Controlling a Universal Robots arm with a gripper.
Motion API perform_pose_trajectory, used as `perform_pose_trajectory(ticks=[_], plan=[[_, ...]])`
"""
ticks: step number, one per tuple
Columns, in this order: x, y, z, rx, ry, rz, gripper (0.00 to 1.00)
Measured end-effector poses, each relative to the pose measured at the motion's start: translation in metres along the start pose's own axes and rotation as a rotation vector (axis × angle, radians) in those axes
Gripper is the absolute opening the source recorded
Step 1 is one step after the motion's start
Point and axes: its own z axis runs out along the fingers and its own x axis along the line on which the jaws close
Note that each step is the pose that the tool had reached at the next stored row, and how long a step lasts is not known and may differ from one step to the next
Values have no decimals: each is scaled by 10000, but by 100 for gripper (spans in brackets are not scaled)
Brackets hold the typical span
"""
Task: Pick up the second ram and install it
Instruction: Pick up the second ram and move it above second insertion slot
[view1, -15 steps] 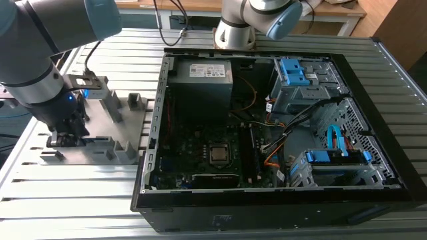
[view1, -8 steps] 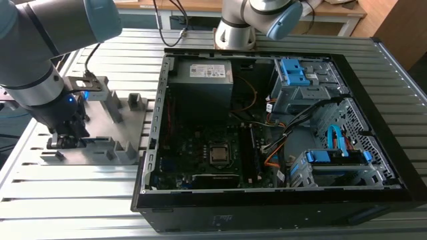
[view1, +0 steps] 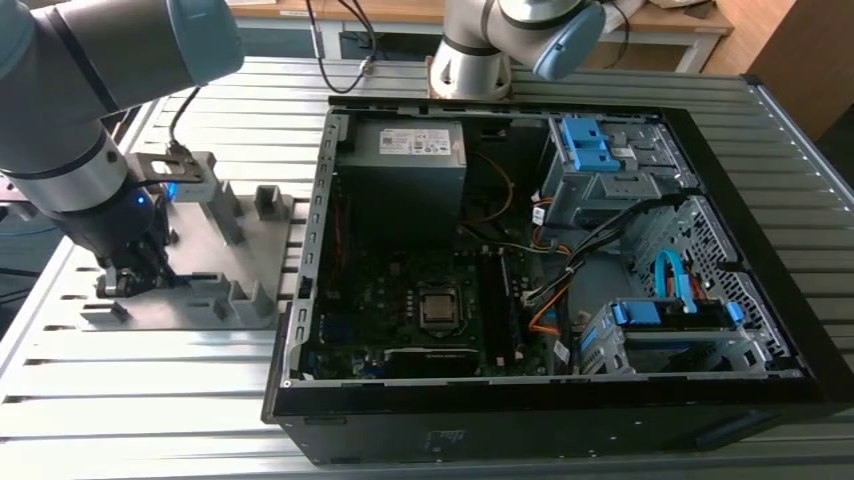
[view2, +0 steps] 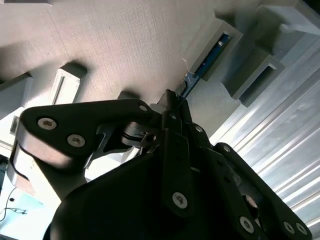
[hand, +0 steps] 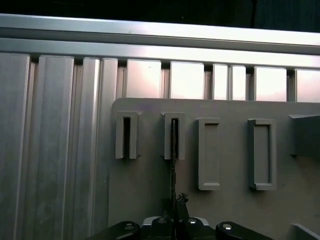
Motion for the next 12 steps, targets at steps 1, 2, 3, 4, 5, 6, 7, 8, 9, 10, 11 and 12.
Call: perform_pose_trajectory(ticks=[1,2,3,4,5,6,7,8,9,10,11,12], plan=[[1,0,0,0,0,0,14],[1,1,0,0,1,0,14],[1,1,0,0,0,0,14],[2,1,0,0,0,0,14],[3,2,0,0,0,0,14],[5,3,0,0,1,0,14],[6,4,0,0,0,0,14],[6,4,0,0,0,0,14],[7,4,0,0,0,0,14],[7,5,0,0,0,0,14],[8,5,0,0,0,0,14],[8,5,0,0,0,0,14]])
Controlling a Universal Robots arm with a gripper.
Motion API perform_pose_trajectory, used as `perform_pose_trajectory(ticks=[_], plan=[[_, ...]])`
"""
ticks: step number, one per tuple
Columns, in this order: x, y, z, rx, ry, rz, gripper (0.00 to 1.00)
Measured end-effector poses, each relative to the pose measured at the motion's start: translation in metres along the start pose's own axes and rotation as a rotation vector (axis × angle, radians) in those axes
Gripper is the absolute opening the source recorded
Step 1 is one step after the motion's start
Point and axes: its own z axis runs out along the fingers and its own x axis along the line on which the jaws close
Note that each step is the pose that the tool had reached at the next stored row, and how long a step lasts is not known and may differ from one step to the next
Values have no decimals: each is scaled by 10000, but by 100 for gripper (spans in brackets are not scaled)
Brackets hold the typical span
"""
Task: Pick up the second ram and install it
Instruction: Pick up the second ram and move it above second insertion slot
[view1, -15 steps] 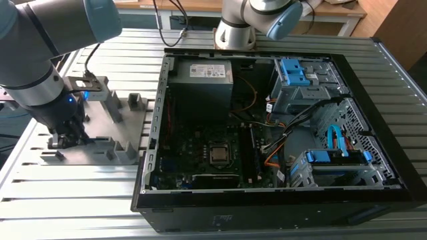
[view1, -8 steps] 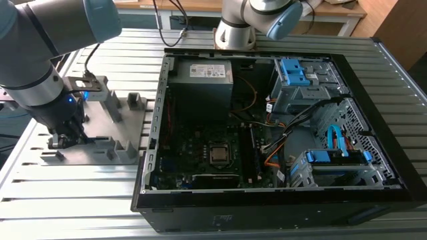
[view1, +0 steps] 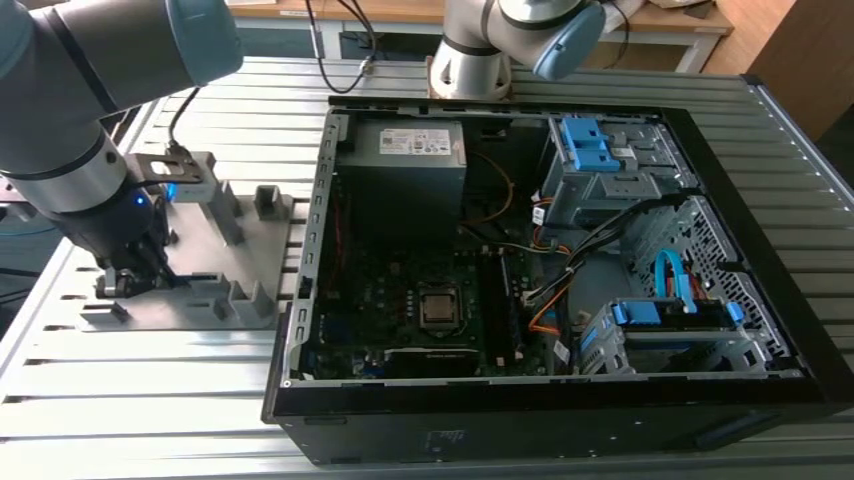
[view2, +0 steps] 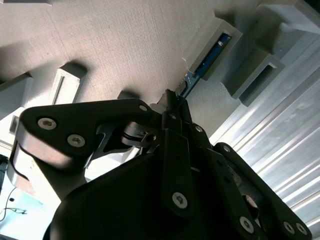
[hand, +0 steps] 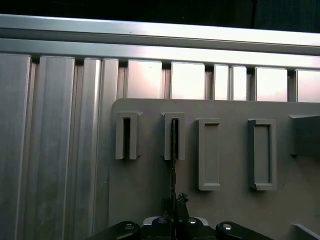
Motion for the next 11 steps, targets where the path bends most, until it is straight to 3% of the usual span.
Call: perform_pose_trajectory(ticks=[5,11], plan=[[0,1,-18,-1,1,0,14],[-5,4,-108,1,0,0,14]])
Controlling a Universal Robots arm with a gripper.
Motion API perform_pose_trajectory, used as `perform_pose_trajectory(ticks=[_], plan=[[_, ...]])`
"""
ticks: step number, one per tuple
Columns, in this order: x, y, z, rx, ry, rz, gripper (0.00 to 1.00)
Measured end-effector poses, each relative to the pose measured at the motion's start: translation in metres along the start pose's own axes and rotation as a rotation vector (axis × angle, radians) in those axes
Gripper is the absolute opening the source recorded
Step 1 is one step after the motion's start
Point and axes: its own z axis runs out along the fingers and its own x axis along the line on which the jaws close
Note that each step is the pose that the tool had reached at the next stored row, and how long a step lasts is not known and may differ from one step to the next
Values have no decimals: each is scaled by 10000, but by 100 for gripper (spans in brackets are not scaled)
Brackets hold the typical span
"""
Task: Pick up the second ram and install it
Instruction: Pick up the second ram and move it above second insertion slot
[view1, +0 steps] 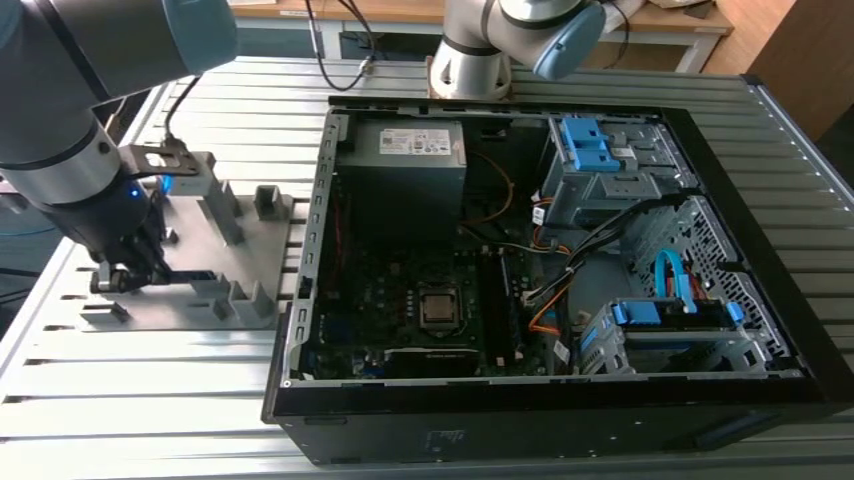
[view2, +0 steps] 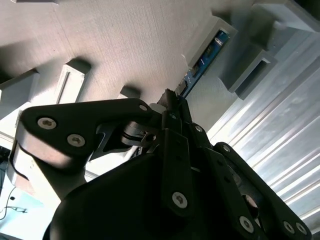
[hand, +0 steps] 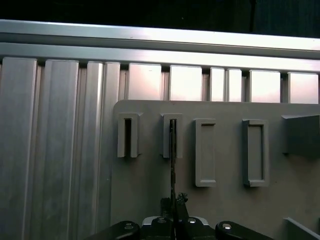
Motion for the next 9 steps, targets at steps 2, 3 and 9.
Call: perform_pose_trajectory(ticks=[2,3,9], plan=[[-1,1,-18,0,0,0,14],[-1,1,-23,1,-1,0,14],[-3,2,-57,1,-1,0,14]])
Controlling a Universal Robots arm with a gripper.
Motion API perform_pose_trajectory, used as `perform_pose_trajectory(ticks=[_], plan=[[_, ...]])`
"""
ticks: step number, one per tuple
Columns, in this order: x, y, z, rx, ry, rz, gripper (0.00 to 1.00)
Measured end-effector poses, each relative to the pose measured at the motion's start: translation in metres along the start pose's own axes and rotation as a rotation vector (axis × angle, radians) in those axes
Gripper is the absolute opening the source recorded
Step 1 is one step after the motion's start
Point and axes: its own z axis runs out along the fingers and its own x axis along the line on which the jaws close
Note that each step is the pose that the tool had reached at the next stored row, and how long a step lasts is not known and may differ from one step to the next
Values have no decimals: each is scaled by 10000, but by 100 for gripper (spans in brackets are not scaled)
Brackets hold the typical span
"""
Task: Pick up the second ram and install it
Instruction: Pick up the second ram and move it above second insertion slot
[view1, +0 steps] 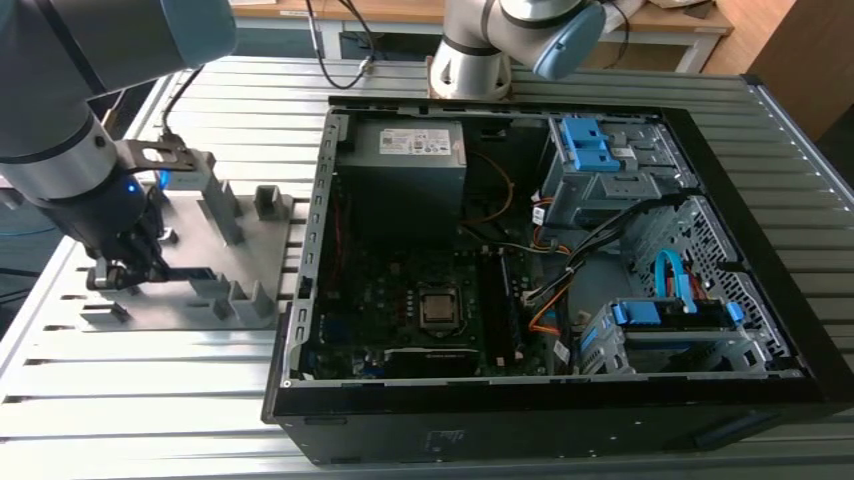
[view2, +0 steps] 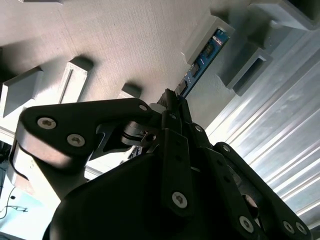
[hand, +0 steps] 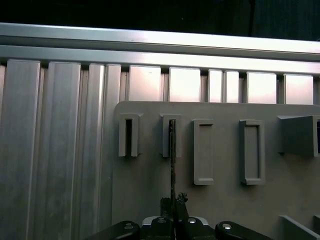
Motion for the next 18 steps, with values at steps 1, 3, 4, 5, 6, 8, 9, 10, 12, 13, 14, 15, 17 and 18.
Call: perform_pose_trajectory(ticks=[1,3,4,5,6,8,9,10,12,13,14,15,17,18], plan=[[0,0,-6,-1,1,0,14],[-1,1,-17,-2,1,0,14],[-1,1,-25,-3,2,0,14],[-1,2,-34,-2,1,0,14],[-2,2,-42,-2,1,0,14],[-3,3,-61,-1,1,0,14],[-3,3,-70,-1,1,0,14],[-4,3,-79,-1,1,0,14],[-5,4,-99,-1,1,0,14],[-5,5,-112,-2,1,0,14],[-6,5,-123,-2,1,0,14],[-6,5,-133,-1,1,0,14],[-7,6,-151,-1,1,0,14],[-8,7,-160,-3,1,0,14]])
